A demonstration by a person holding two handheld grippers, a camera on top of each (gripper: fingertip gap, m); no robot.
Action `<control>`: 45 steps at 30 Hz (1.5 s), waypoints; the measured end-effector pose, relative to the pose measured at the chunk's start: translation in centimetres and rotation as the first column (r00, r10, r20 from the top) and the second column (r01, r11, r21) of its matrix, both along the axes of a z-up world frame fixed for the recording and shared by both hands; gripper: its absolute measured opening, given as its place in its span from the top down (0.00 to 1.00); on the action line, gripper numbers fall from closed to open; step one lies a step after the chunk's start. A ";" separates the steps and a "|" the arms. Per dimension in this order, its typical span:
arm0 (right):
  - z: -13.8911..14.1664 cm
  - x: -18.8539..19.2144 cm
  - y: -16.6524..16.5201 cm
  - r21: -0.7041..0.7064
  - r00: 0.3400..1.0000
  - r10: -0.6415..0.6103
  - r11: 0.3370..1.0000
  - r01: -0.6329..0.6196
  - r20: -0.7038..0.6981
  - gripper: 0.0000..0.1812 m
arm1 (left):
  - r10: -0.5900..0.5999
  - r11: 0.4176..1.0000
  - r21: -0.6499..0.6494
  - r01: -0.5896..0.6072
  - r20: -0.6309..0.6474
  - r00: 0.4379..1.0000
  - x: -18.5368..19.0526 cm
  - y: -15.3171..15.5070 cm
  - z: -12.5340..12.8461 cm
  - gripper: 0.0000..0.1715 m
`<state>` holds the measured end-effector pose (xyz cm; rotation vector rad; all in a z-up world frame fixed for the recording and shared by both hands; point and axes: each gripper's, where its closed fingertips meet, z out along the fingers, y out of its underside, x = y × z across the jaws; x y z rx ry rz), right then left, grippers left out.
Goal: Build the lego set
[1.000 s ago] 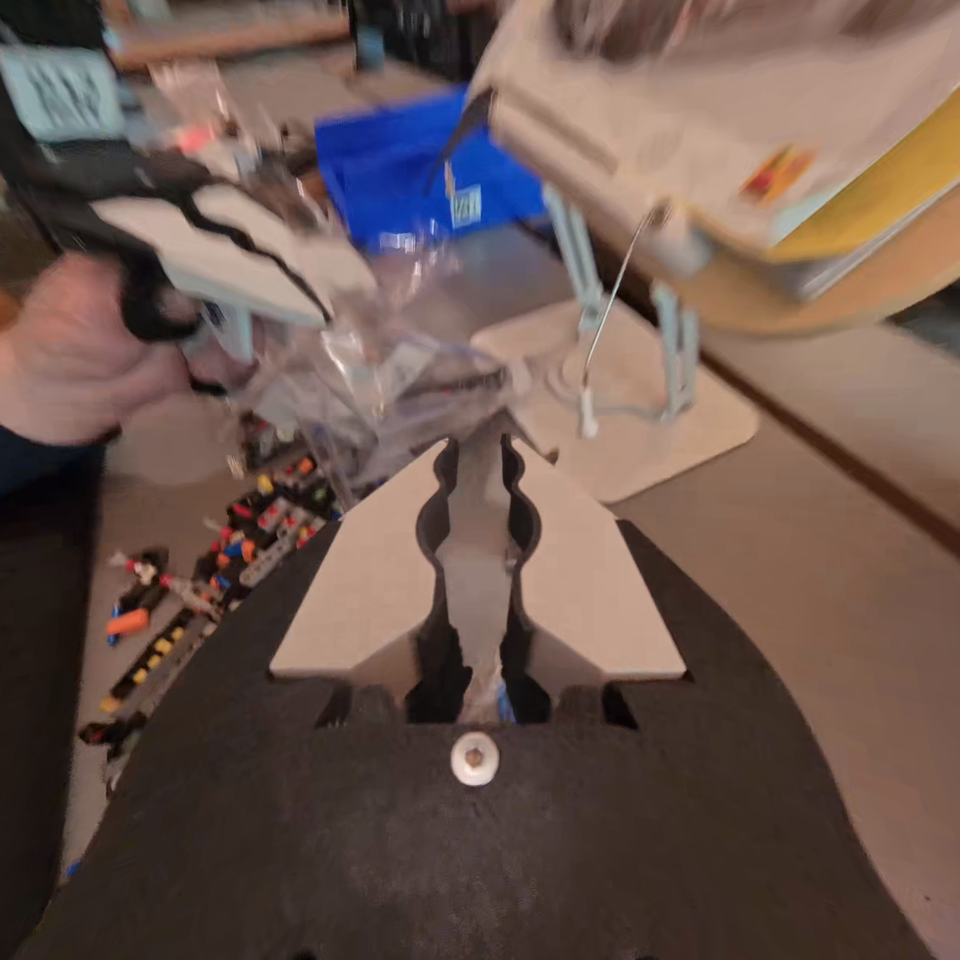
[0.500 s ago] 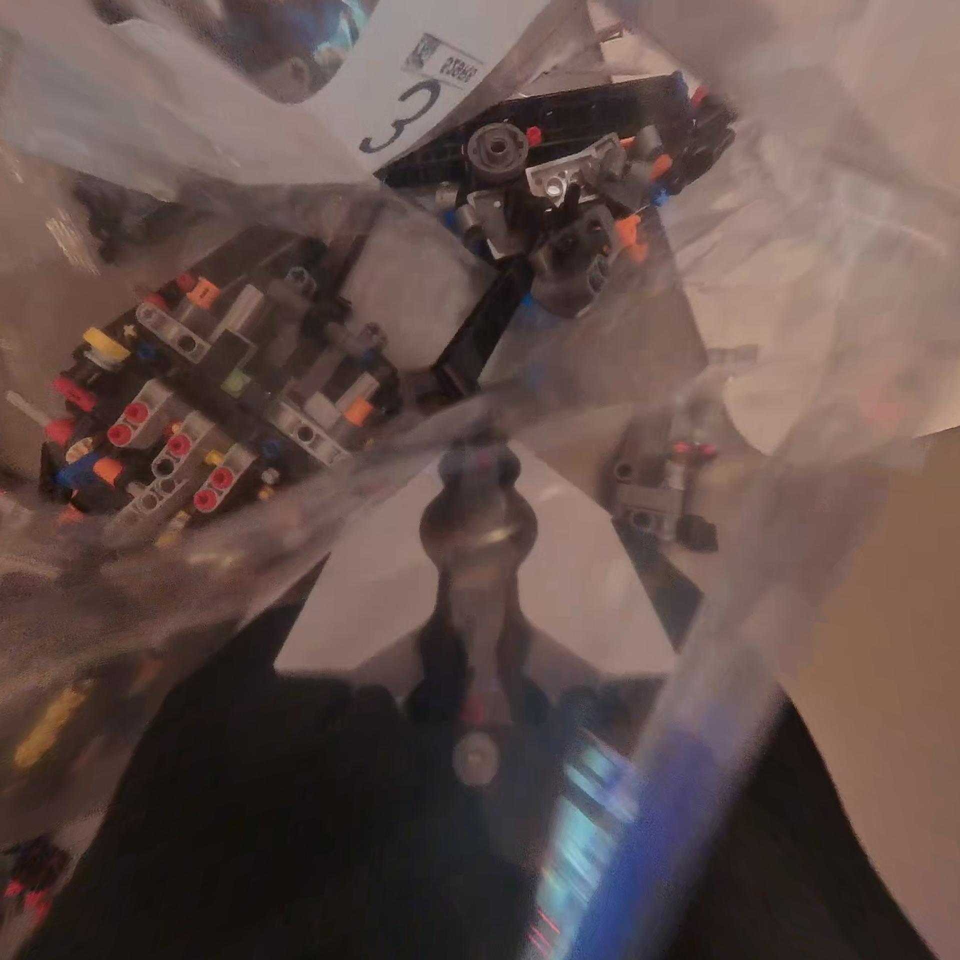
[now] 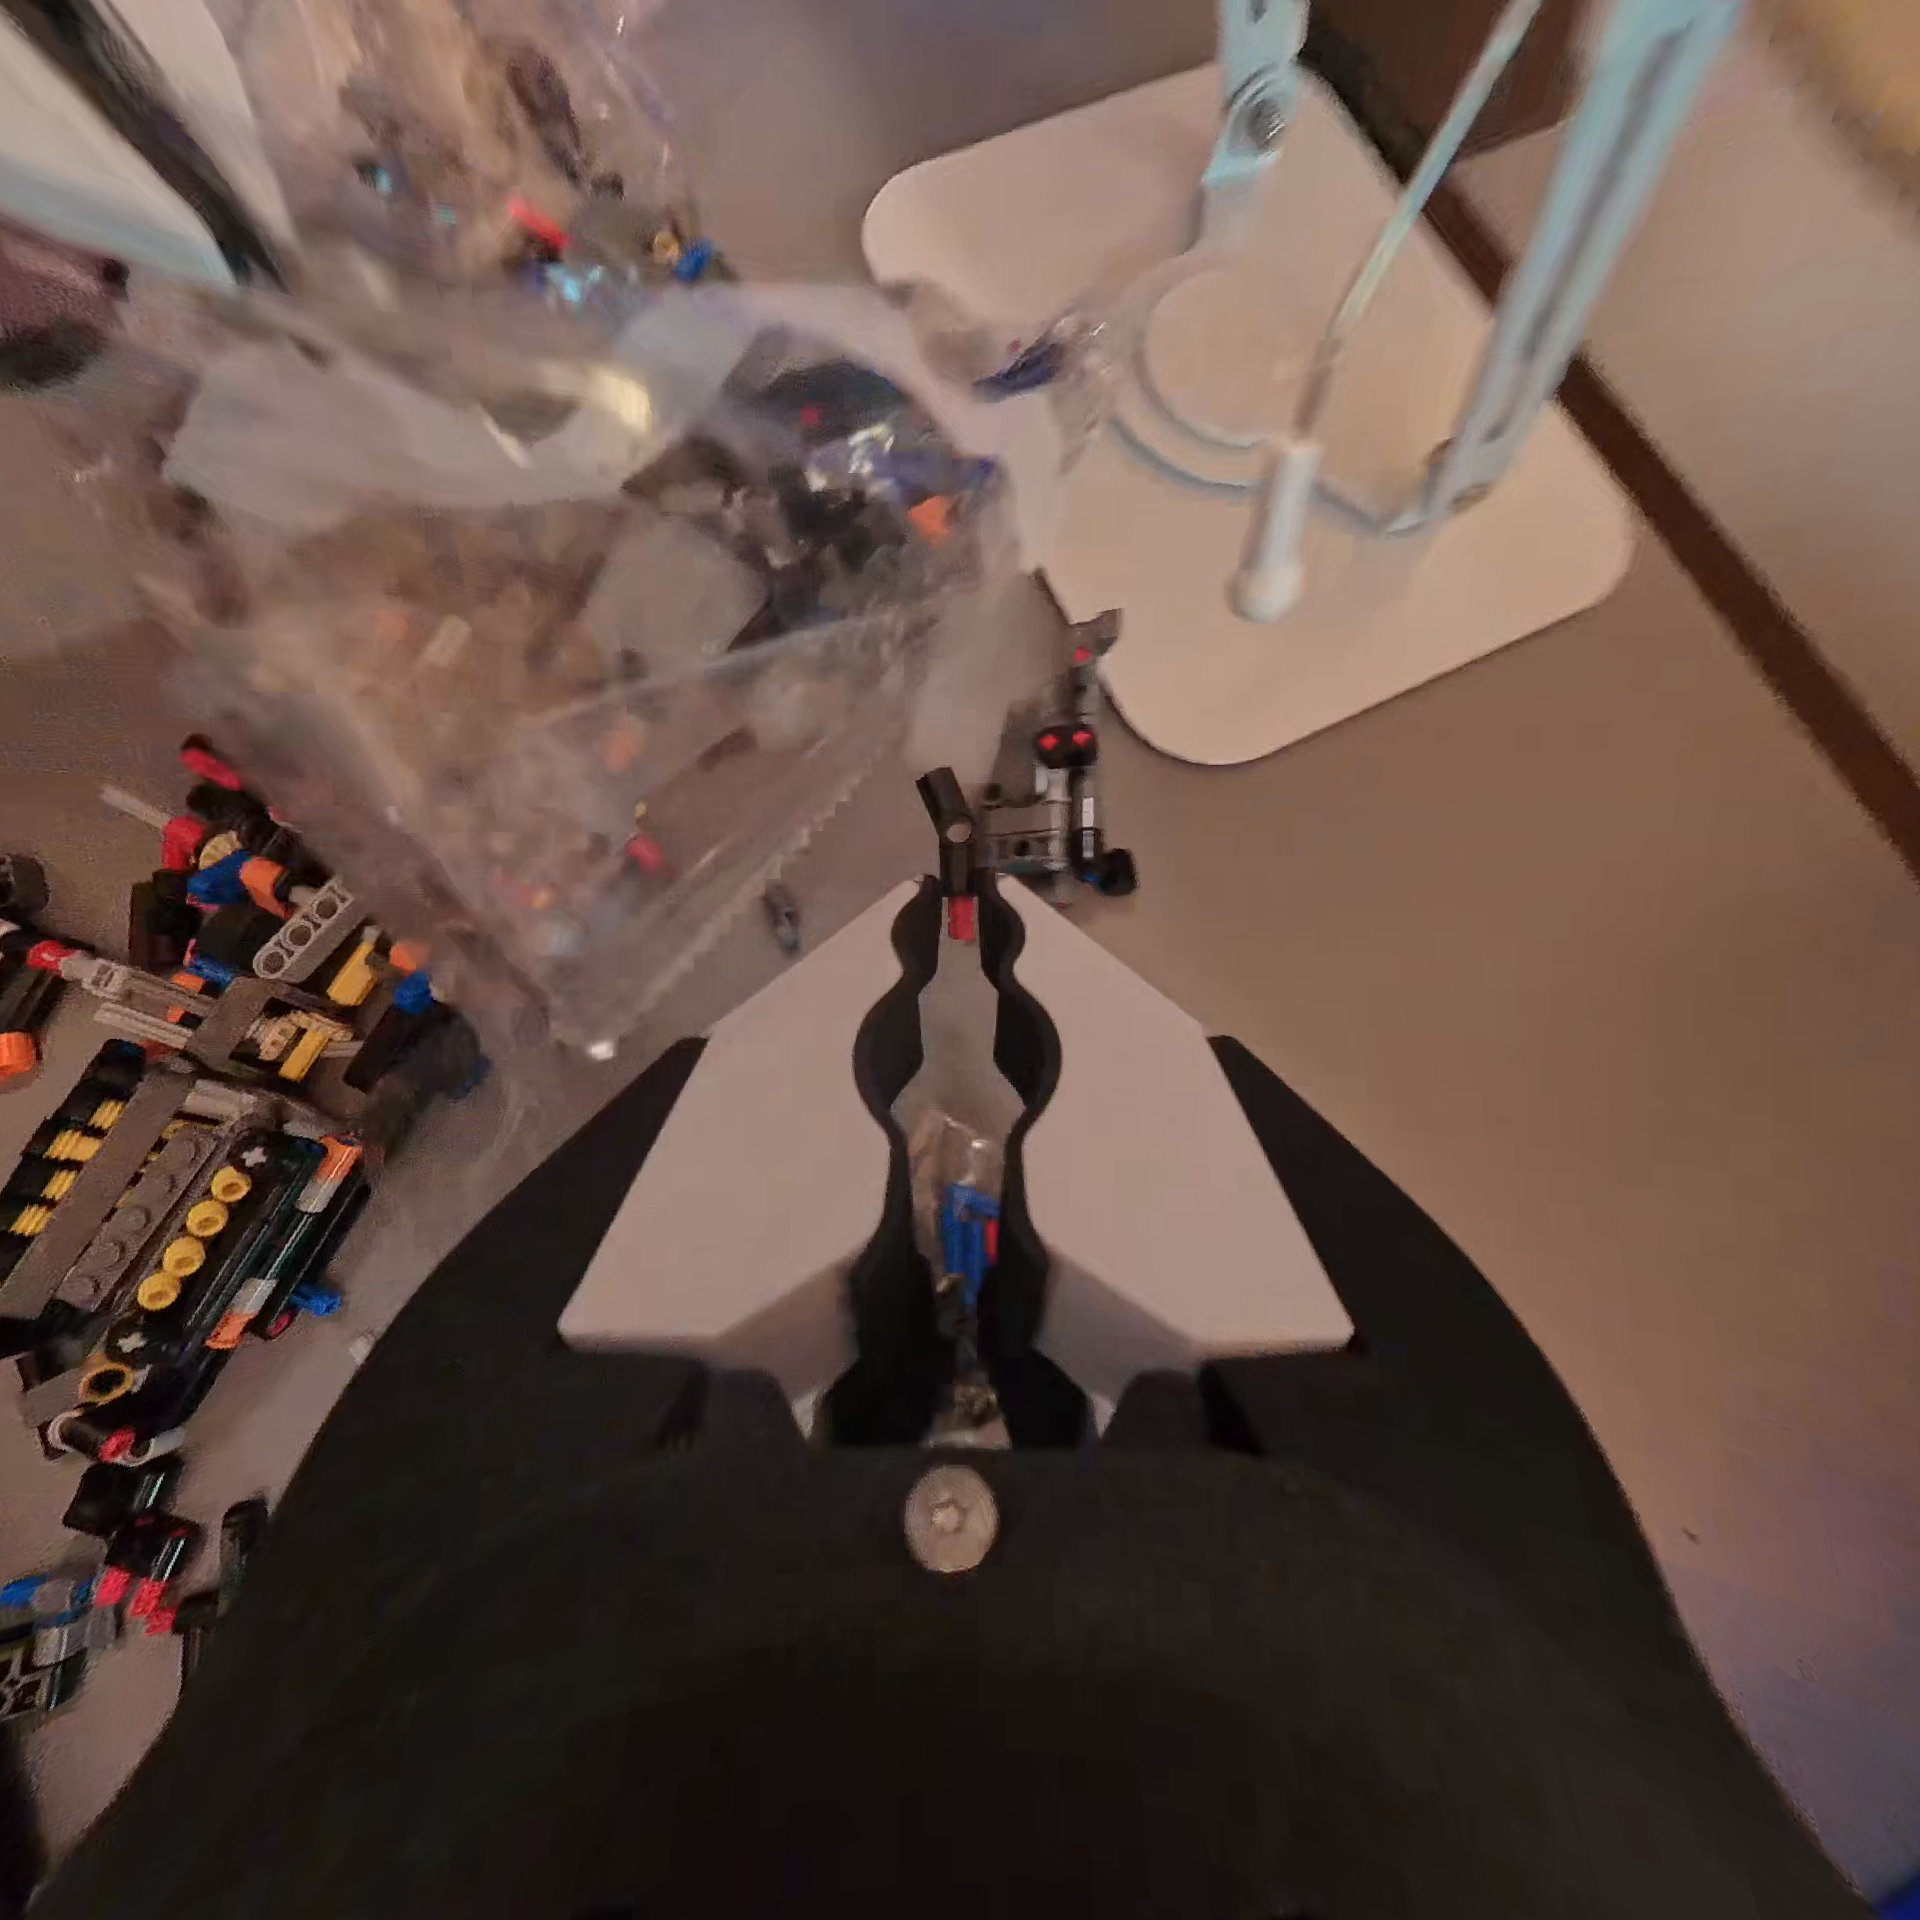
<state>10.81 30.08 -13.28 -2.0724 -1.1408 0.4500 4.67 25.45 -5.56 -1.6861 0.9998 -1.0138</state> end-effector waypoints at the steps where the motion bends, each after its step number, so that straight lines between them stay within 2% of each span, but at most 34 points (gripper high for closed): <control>1: 1.1 0.6 0.2 0.040 1.000 -0.022 0.999 0.023 -0.022 0.98 | -0.011 1.000 -0.001 0.011 -0.006 1.000 0.2 -0.2 -0.1 0.97; 5: 5.8 1.9 0.1 0.178 0.991 -0.042 0.982 0.064 -0.129 0.98 | -0.041 0.999 0.001 0.041 -0.006 0.999 0.6 -0.6 -0.1 0.89; 7: 7.3 1.3 -0.7 0.239 0.987 0.017 0.971 0.022 -0.159 0.98 | -0.048 0.999 0.004 0.048 0.015 0.999 0.7 -0.8 0.3 0.87; 9: 7.9 0.5 -1.5 0.296 0.990 0.065 0.955 -0.026 -0.123 0.98 | -0.062 0.998 0.003 0.062 0.036 0.997 0.8 -1.0 0.7 0.86; 13: 7.7 -1.9 -3.3 0.403 0.988 0.157 0.903 -0.150 0.016 0.98 | -0.101 0.995 0.014 0.100 0.073 0.992 1.1 -1.7 1.4 0.83; 17: 7.6 -3.4 -4.1 0.469 0.979 0.178 0.859 -0.205 0.102 0.98 | -0.137 0.991 0.020 0.136 0.078 0.987 1.5 -2.4 1.6 0.82; 23: 7.7 -4.2 -4.6 0.513 0.972 0.194 0.825 -0.235 0.134 0.98 | -0.164 0.986 0.018 0.164 0.062 0.984 2.1 -2.9 1.1 0.84; 29: 7.9 -4.4 -4.9 0.539 0.966 0.197 0.802 -0.257 0.167 0.98 | -0.180 0.983 0.032 0.179 0.061 0.982 2.3 -3.2 1.0 0.94; 34: 8.0 -4.3 -5.1 0.555 0.962 0.197 0.786 -0.271 0.191 0.98 | -0.186 0.982 -0.010 0.189 0.142 0.972 1.9 -3.0 1.9 0.91; 40: 8.1 -4.5 -5.3 0.566 0.957 0.203 0.772 -0.287 0.209 0.98 | -0.202 0.978 -0.018 0.206 0.132 0.970 2.3 -3.3 1.5 0.92; 45: 8.0 -4.4 -5.2 0.576 0.954 0.186 0.764 -0.291 0.235 0.98 | -0.150 0.988 -0.014 0.154 0.139 0.979 1.7 -2.4 1.7 0.93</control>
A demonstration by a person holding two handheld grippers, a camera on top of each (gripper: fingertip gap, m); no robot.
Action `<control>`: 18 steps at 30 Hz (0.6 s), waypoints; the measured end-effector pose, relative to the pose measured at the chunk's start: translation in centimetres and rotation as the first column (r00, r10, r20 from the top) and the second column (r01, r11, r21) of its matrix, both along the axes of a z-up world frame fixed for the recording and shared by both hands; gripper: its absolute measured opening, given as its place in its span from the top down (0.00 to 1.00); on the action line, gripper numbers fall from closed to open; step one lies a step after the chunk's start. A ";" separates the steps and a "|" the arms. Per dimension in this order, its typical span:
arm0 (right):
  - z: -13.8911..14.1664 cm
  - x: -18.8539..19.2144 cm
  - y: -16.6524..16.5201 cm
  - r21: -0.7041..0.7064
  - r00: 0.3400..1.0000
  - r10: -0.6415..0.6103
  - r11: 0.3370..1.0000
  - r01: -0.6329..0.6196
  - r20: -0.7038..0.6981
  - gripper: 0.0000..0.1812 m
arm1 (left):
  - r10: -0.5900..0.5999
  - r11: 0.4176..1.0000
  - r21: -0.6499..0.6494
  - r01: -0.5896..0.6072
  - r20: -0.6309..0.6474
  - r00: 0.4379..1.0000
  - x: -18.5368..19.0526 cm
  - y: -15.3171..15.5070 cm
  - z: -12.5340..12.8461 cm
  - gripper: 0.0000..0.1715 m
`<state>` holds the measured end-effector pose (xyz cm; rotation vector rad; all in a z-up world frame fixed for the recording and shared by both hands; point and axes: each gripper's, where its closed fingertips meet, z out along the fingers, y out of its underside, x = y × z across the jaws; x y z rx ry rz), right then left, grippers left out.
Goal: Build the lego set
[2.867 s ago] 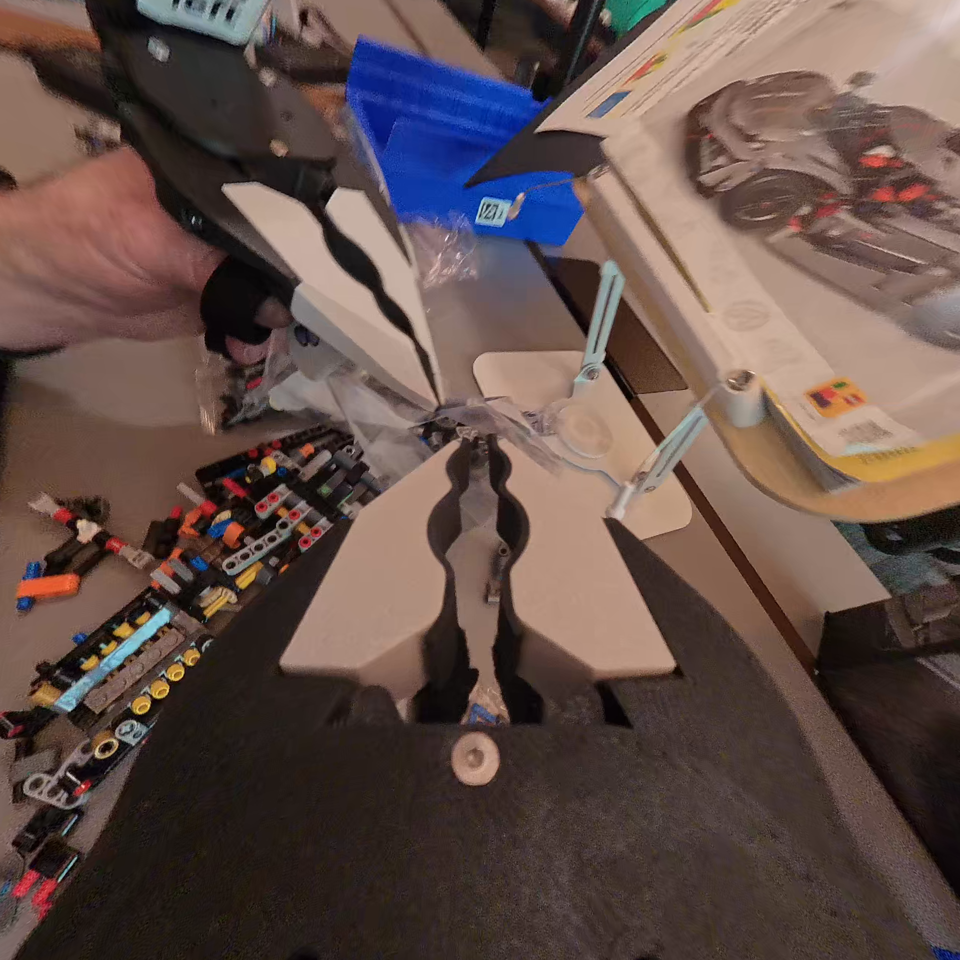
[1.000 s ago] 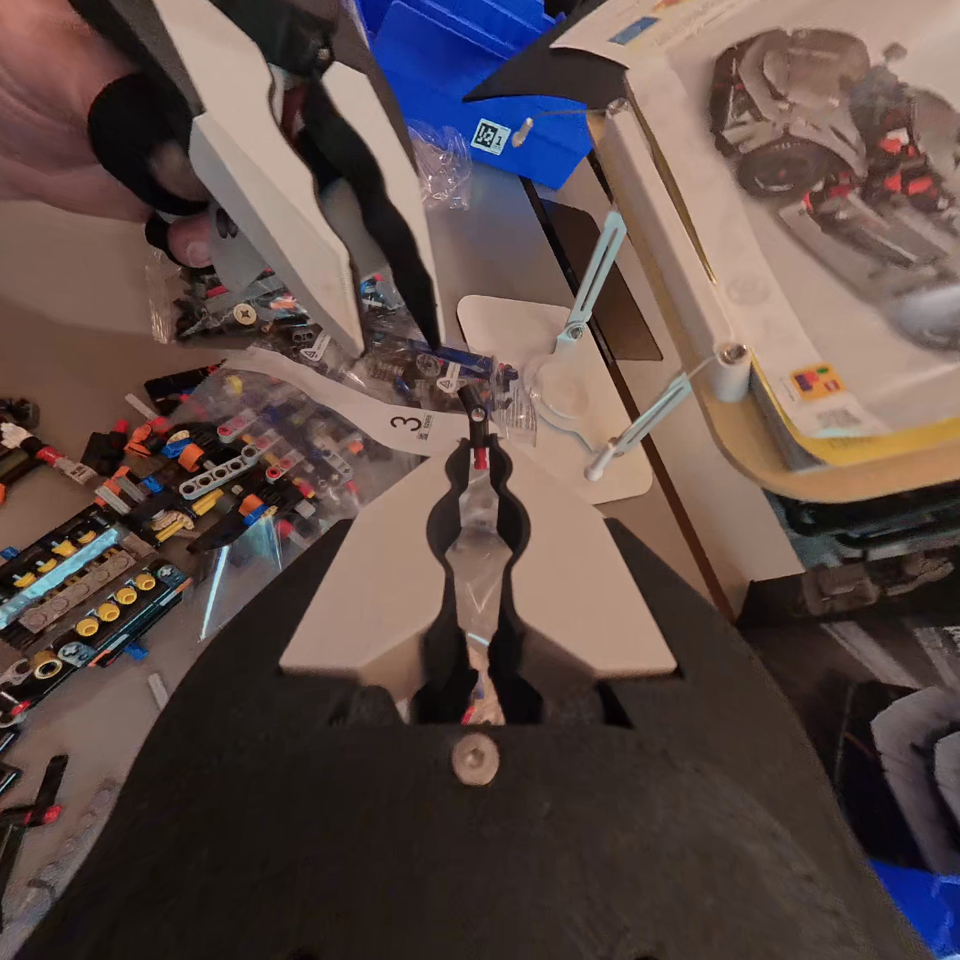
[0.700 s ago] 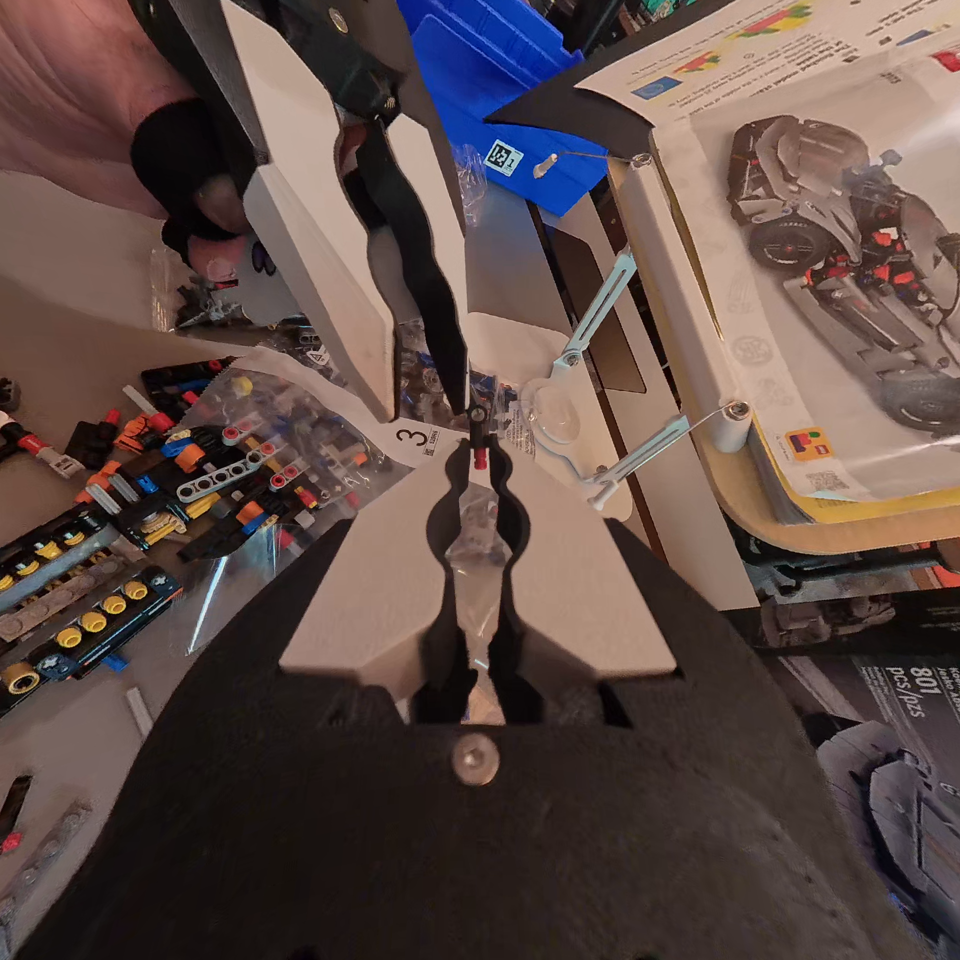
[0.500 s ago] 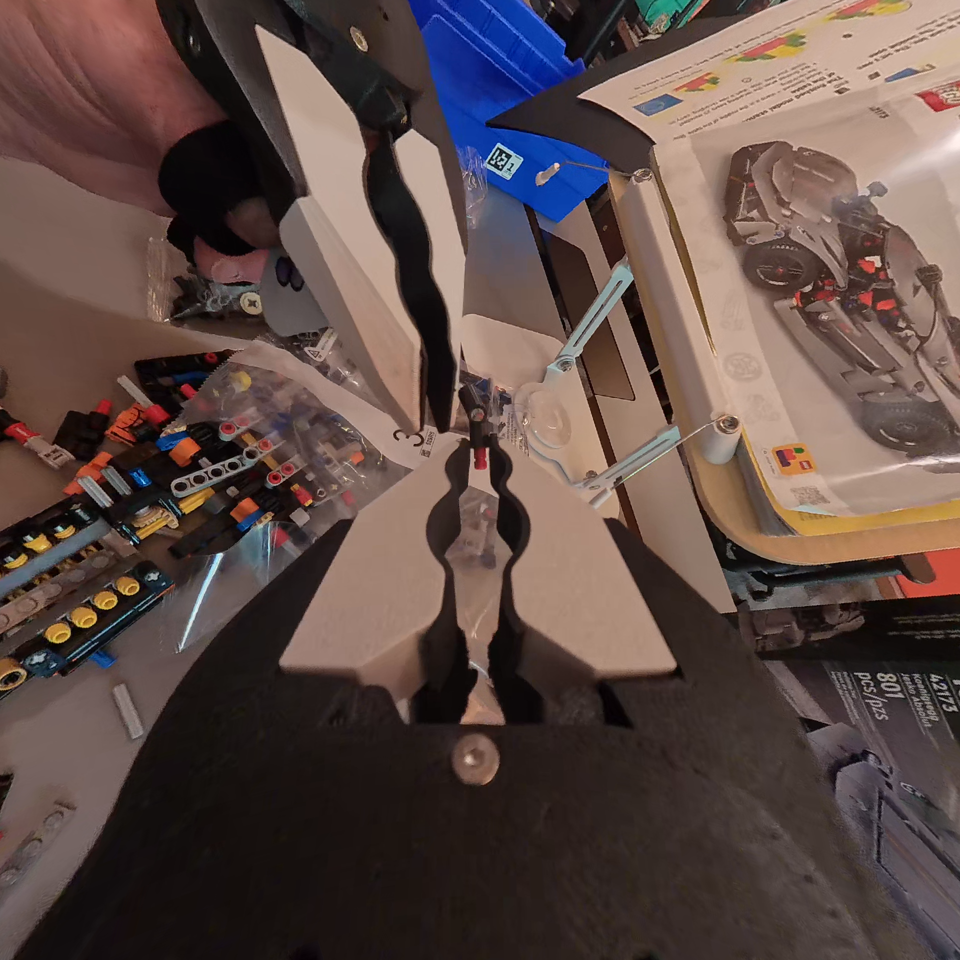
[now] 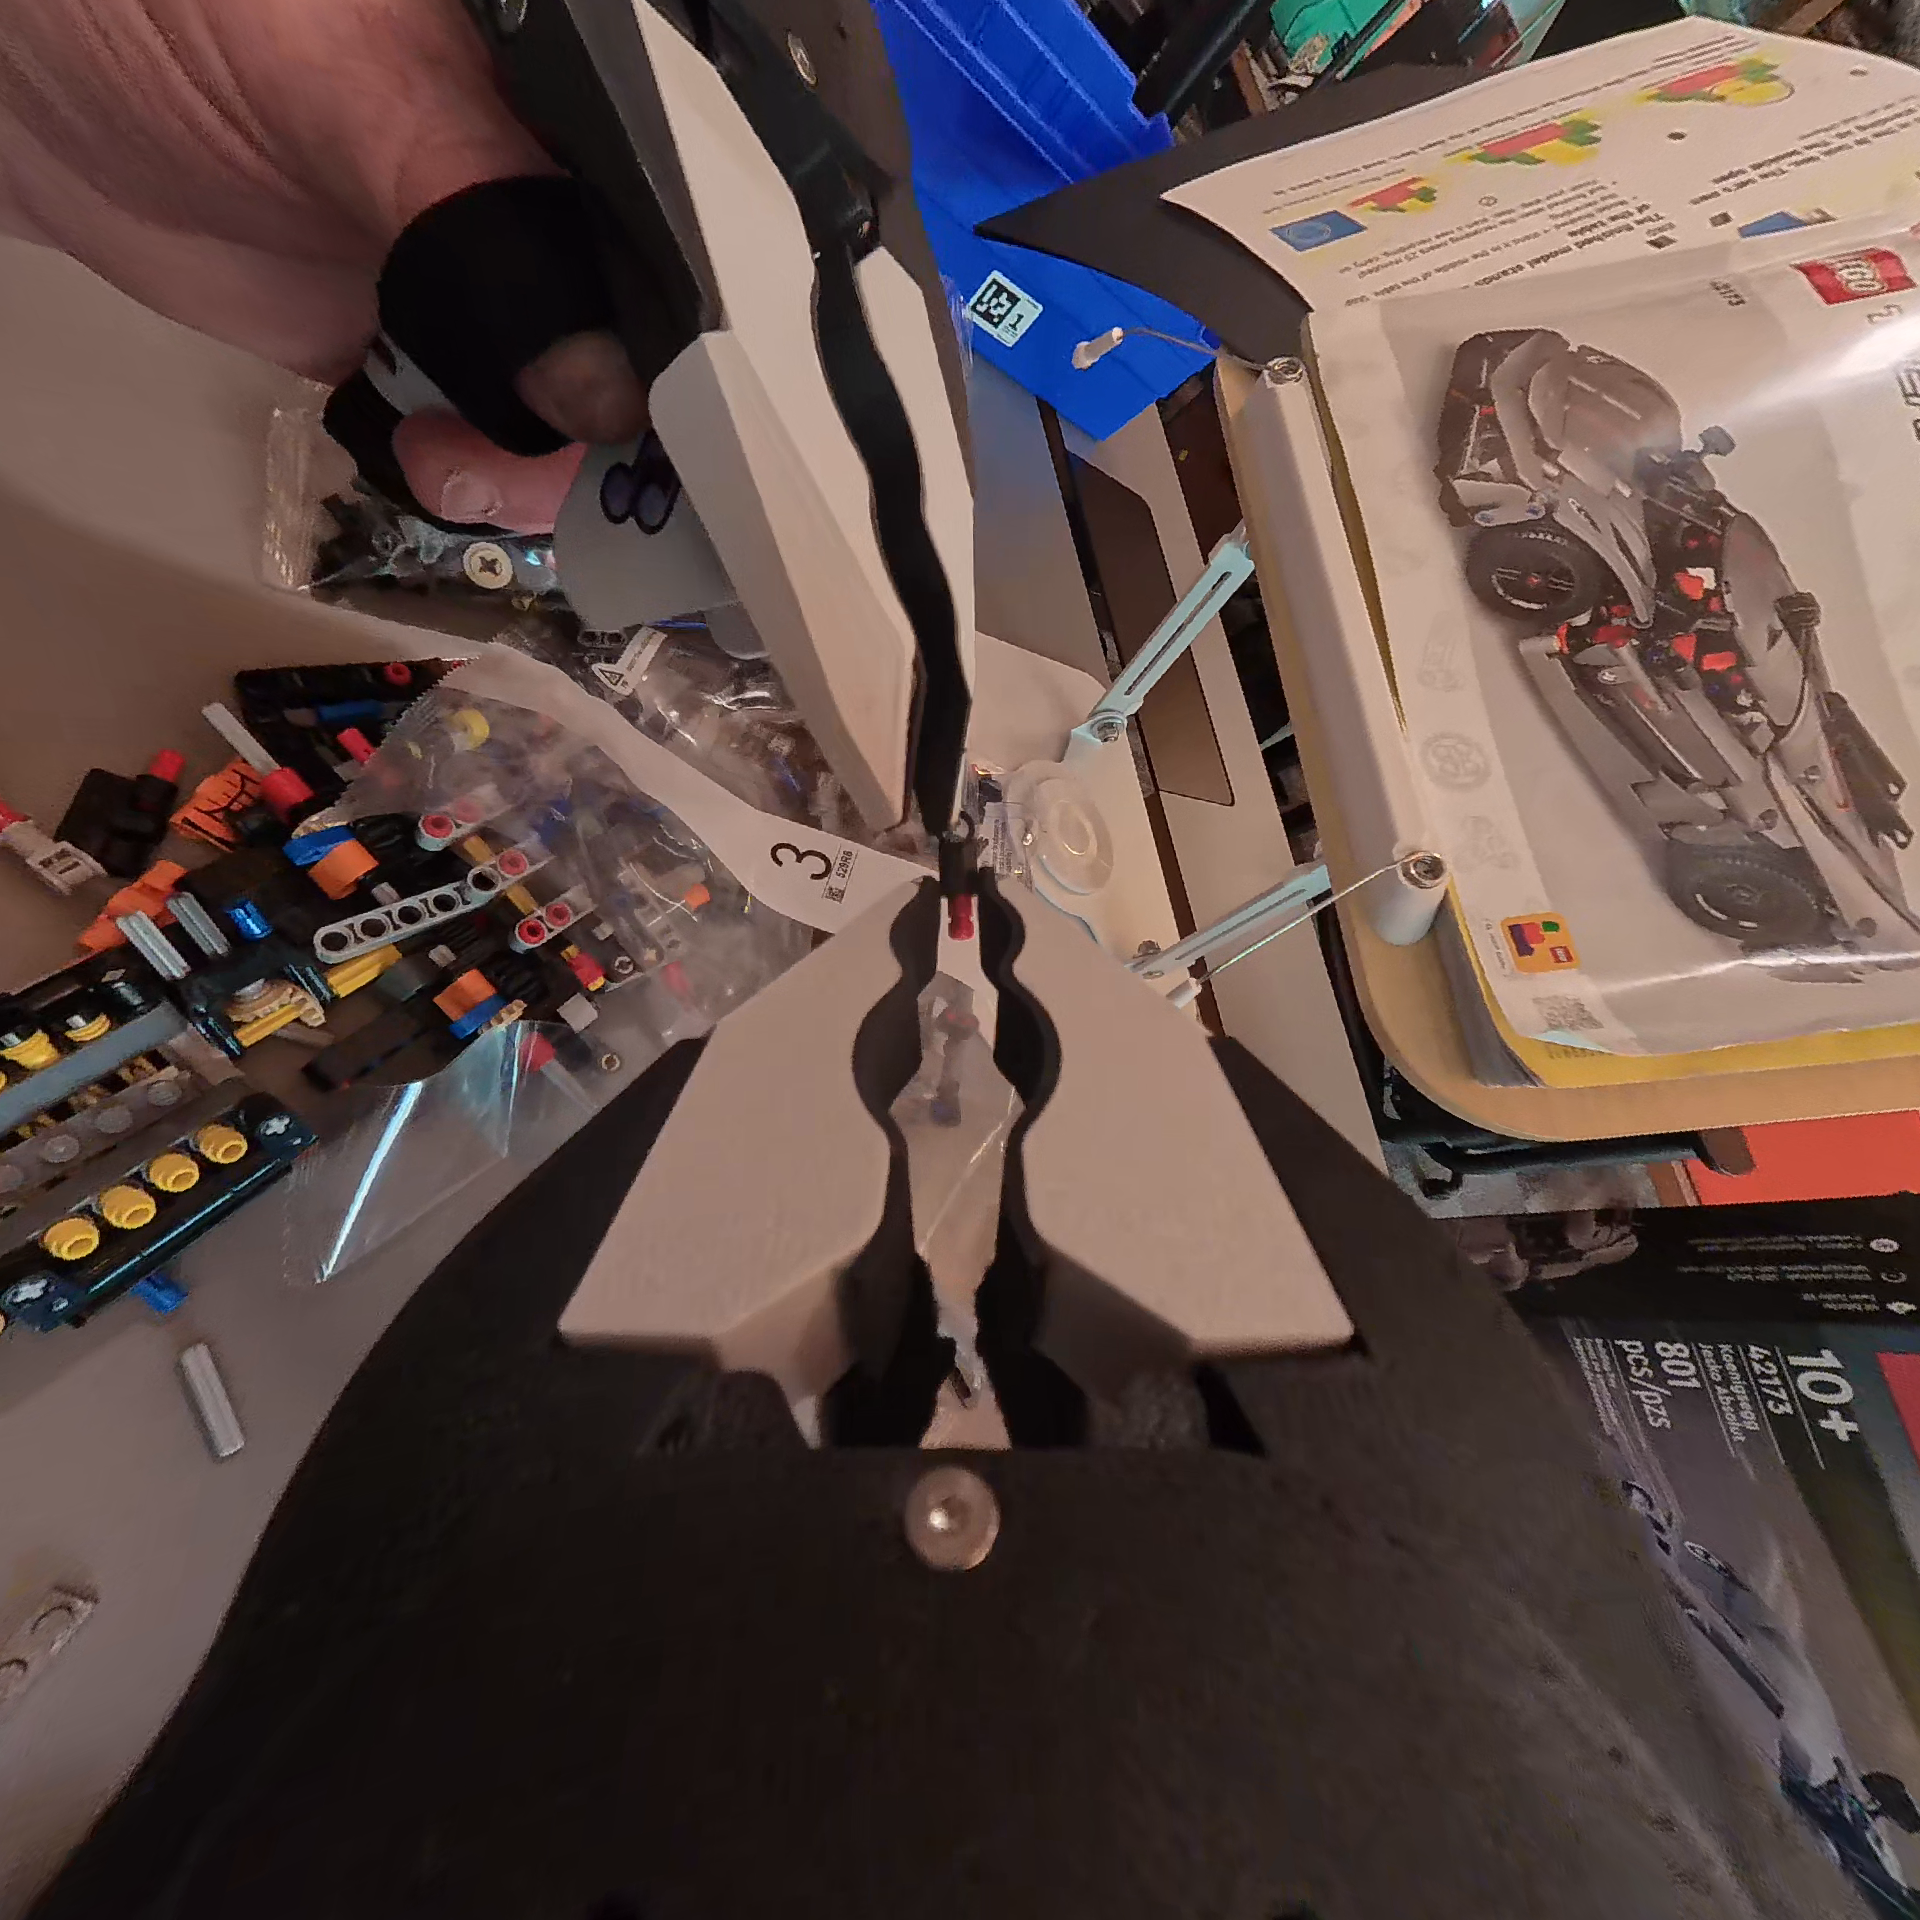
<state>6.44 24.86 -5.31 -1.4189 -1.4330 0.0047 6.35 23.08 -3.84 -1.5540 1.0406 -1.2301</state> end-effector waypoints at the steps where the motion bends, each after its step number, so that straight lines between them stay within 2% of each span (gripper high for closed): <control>1: 0.1 0.0 0.0 -0.002 1.000 0.003 1.000 -0.003 -0.003 0.98 | 0.017 1.000 -0.002 -0.017 0.004 1.000 -0.3 0.3 0.1 0.93; 3: 0.2 0.1 -0.1 0.000 1.000 0.005 1.000 -0.005 -0.007 0.98 | 0.044 0.999 -0.004 -0.044 0.011 0.999 -0.6 0.8 0.2 0.92; 7: 0.4 -0.2 -0.5 0.005 1.000 0.025 1.000 -0.025 -0.016 0.98 | 0.016 0.999 -0.027 -0.017 -0.026 1.000 -0.1 0.5 -0.6 0.90; 11: 0.4 -0.5 -0.7 0.010 0.999 0.037 0.999 -0.037 -0.010 0.98 | 0.016 0.999 -0.035 -0.017 -0.036 0.999 0.2 0.5 -1.1 0.96; 18: 0.5 -0.4 -0.6 0.015 0.999 0.036 0.999 -0.035 -0.023 0.97 | 0.027 0.998 -0.052 -0.027 -0.005 1.000 -0.3 0.7 -0.6 0.97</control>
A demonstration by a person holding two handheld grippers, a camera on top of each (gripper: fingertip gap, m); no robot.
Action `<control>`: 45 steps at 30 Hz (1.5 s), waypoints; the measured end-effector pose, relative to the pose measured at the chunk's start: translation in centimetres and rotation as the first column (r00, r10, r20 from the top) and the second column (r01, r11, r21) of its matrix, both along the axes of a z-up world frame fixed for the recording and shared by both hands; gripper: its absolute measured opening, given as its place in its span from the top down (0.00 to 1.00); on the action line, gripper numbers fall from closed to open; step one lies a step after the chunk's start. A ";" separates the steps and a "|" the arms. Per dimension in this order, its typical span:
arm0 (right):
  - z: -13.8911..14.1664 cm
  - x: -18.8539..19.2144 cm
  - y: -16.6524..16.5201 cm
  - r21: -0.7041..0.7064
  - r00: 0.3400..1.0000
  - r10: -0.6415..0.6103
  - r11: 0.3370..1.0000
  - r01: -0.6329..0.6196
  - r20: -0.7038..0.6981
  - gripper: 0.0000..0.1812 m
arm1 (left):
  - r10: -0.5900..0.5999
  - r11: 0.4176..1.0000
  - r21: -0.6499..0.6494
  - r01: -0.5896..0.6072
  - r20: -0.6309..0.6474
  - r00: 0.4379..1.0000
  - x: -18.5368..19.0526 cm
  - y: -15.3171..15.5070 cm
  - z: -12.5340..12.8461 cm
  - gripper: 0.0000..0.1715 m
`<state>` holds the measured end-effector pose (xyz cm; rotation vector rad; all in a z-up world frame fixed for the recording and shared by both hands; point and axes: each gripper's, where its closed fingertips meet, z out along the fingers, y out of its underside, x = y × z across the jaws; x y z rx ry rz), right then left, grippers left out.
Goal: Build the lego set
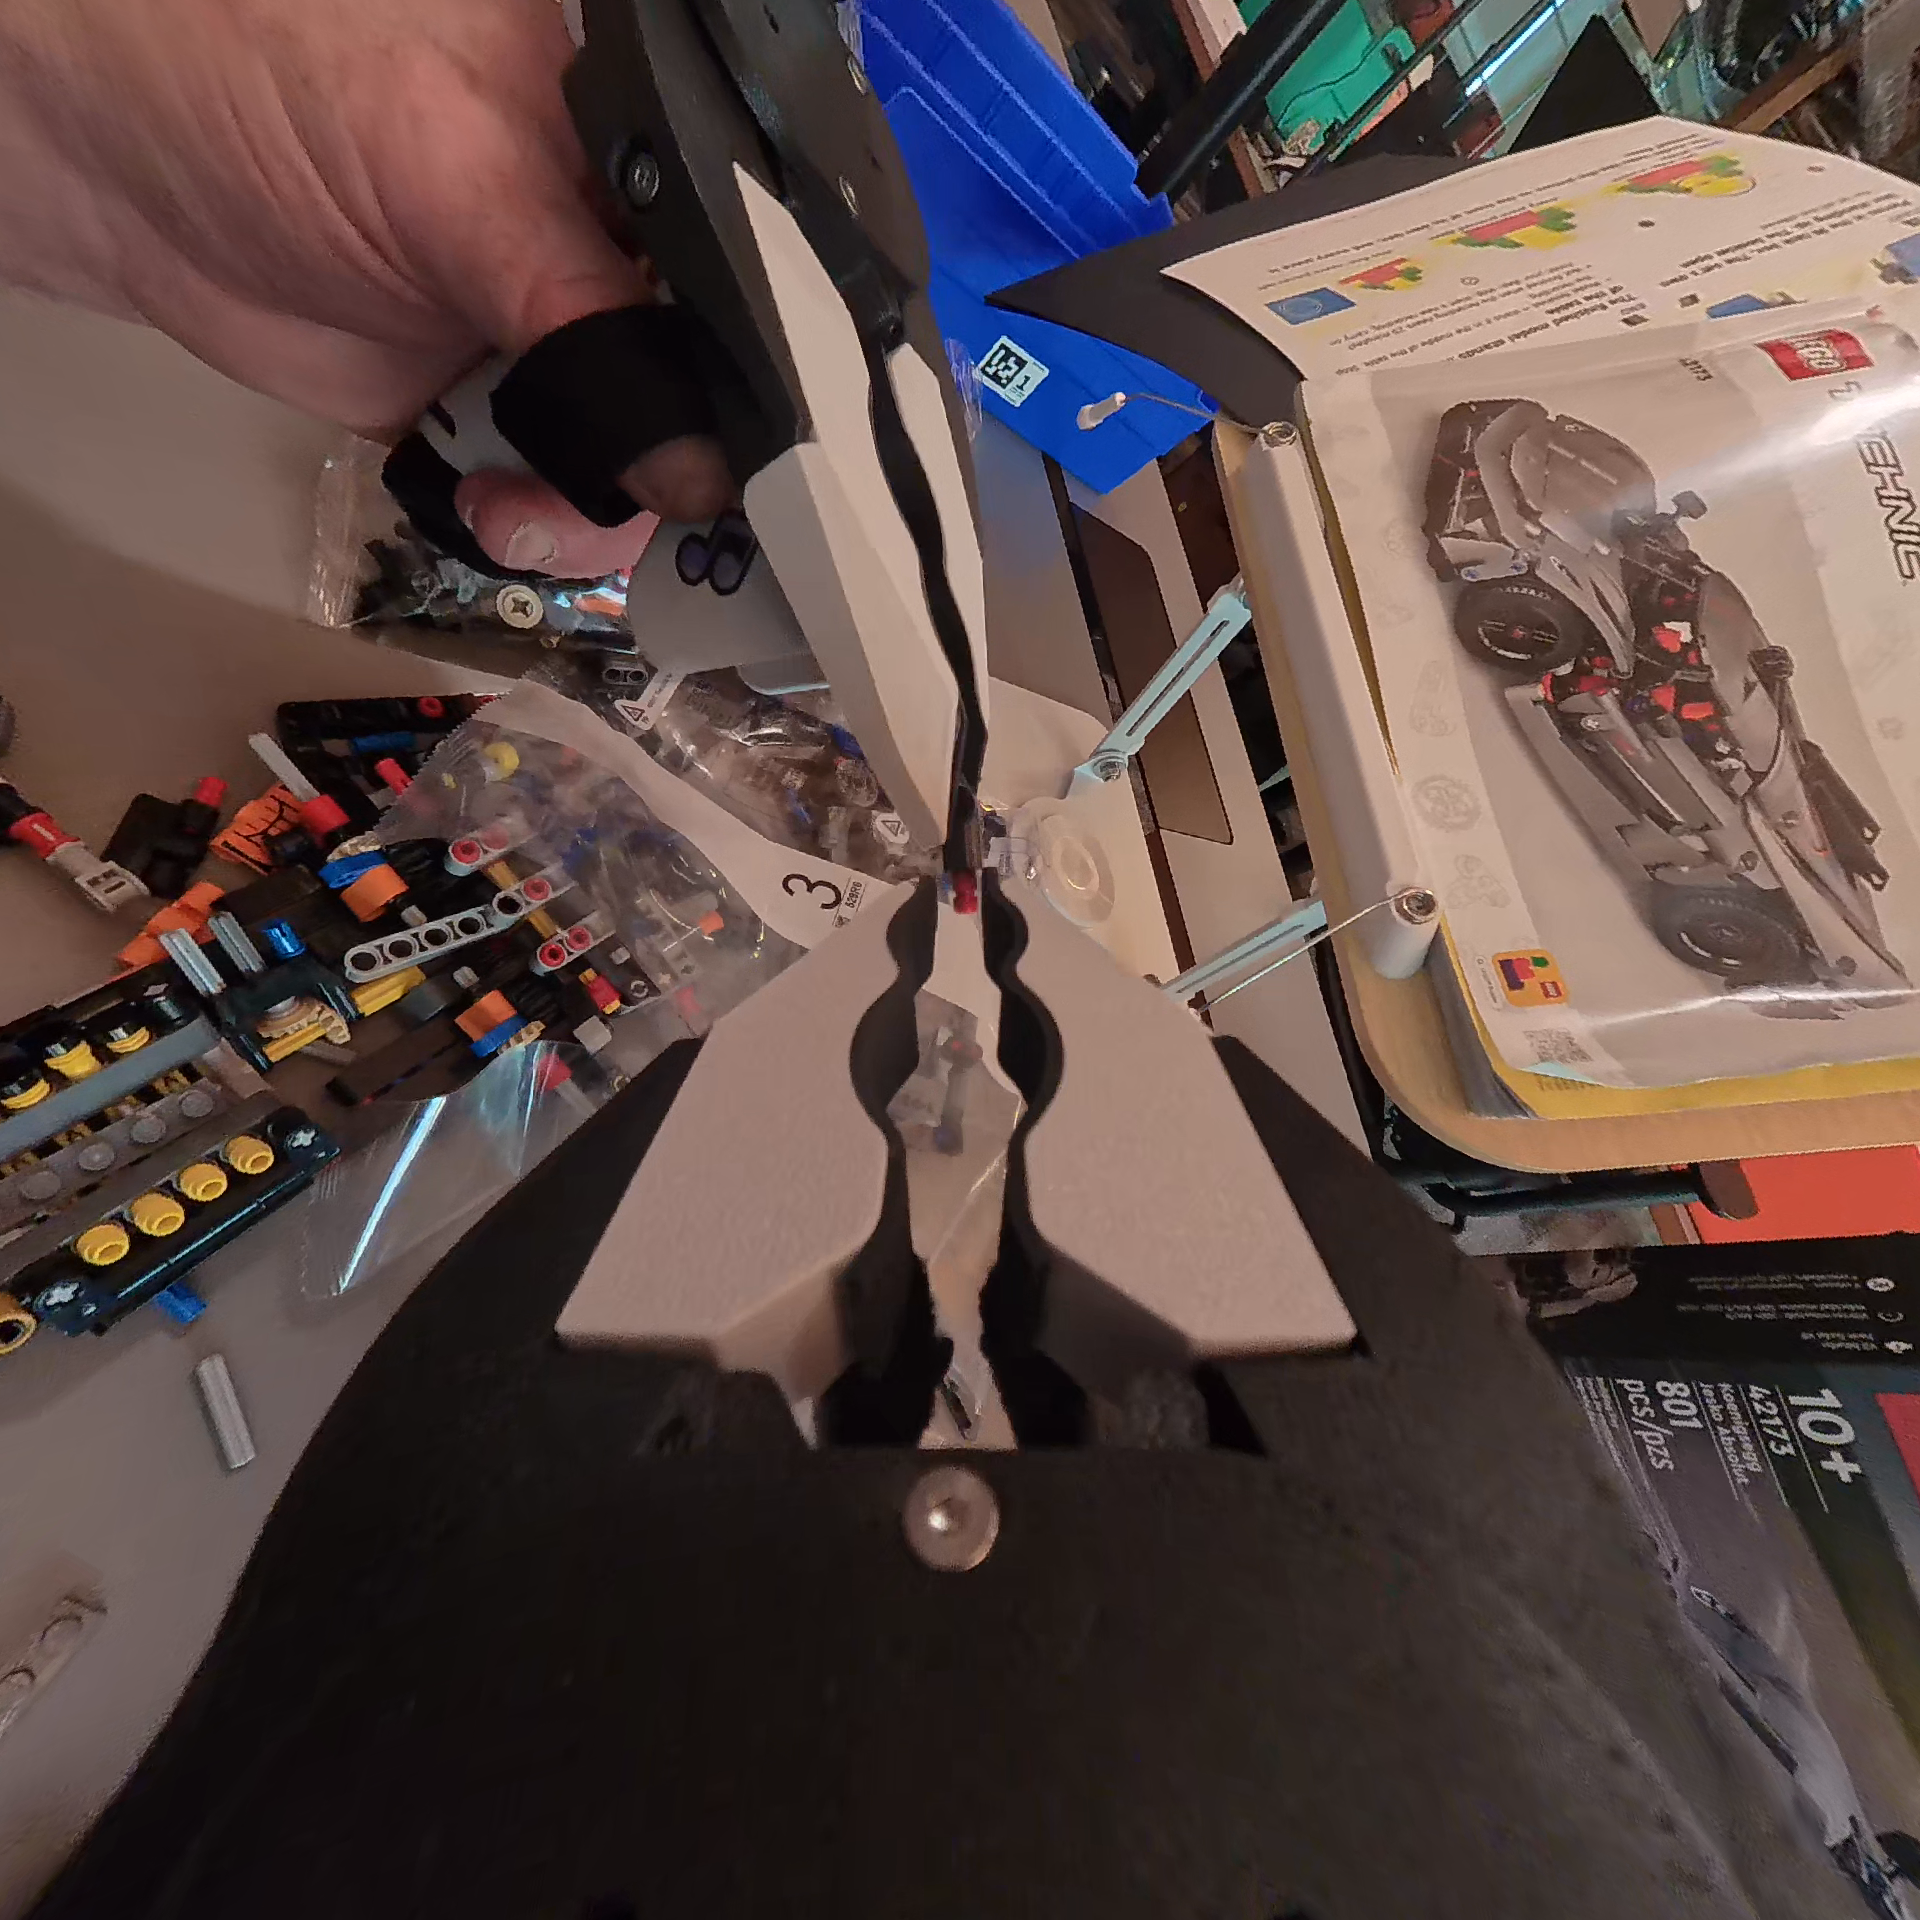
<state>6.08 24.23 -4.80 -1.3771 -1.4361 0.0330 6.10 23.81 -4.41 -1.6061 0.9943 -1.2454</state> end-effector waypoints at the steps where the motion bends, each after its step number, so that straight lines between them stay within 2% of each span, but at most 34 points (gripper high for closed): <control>1: 0.0 0.1 0.0 -0.002 1.000 -0.002 1.000 0.002 -0.001 0.97 | 0.001 1.000 -0.004 -0.001 0.008 1.000 -0.1 0.0 0.1 0.97; 18: -0.4 0.1 0.2 -0.038 0.998 -0.057 0.998 0.058 0.030 1.00 | 0.012 0.999 0.033 -0.011 -0.003 1.000 0.3 -0.2 0.3 0.97; 24: 0.1 0.1 0.1 -0.088 0.998 -0.063 0.994 0.062 -0.013 1.00 | 0.029 0.999 0.022 -0.029 0.014 0.999 0.2 -0.2 0.8 0.97; 29: 0.2 0.2 0.0 -0.111 0.998 -0.051 0.993 0.047 -0.032 1.00 | 0.029 1.000 0.006 -0.029 0.016 0.999 0.3 -0.3 0.8 0.98; 33: -0.1 0.2 -0.1 -0.105 0.999 -0.047 0.993 0.046 -0.013 1.00 | -0.002 0.998 -0.059 0.004 0.042 0.999 0.2 -0.4 0.6 0.98; 45: 0.1 0.5 -0.6 -0.152 0.999 -0.004 0.988 -0.004 -0.052 1.00 | -0.012 1.000 -0.010 0.012 0.025 1.000 0.2 -0.9 1.1 0.98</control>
